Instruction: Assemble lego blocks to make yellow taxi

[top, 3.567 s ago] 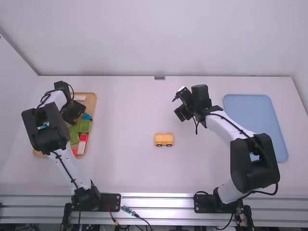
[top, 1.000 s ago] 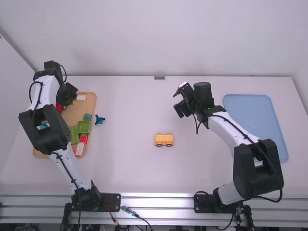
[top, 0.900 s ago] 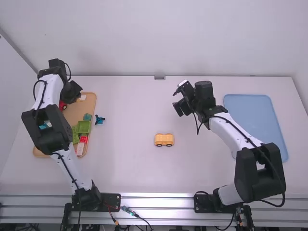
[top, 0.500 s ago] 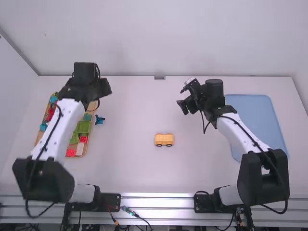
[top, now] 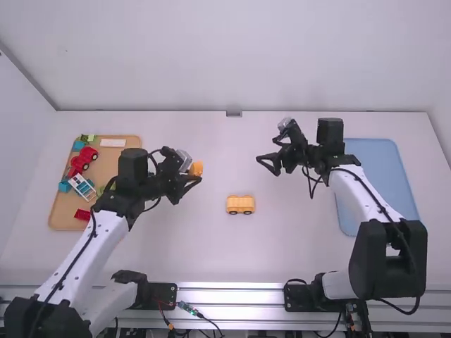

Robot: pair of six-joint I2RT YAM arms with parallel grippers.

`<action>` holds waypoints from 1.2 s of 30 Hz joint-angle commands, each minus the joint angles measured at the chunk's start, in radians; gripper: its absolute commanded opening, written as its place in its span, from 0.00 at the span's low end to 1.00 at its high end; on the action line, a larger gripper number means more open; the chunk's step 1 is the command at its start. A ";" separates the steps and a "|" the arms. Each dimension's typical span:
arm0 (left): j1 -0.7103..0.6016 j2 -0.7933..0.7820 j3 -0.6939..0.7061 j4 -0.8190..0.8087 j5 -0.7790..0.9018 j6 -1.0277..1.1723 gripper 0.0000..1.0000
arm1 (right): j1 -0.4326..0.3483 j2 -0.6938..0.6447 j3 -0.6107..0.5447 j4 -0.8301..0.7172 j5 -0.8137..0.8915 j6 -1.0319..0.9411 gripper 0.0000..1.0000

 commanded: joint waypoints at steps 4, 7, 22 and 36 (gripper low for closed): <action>0.006 -0.014 -0.014 0.017 0.122 -0.017 0.01 | 0.057 -0.022 0.001 -0.065 -0.079 -0.261 0.99; 0.006 0.024 0.014 -0.006 0.185 -0.010 0.01 | 0.089 -0.022 0.001 -0.071 -0.057 -0.415 0.99; 0.005 0.432 0.466 -0.602 0.495 0.210 0.02 | 0.161 -0.174 0.000 -0.217 -0.072 -0.978 0.99; -0.143 0.690 0.783 -1.289 0.454 0.818 0.02 | 0.163 -0.194 0.000 -0.403 -0.234 -1.252 1.00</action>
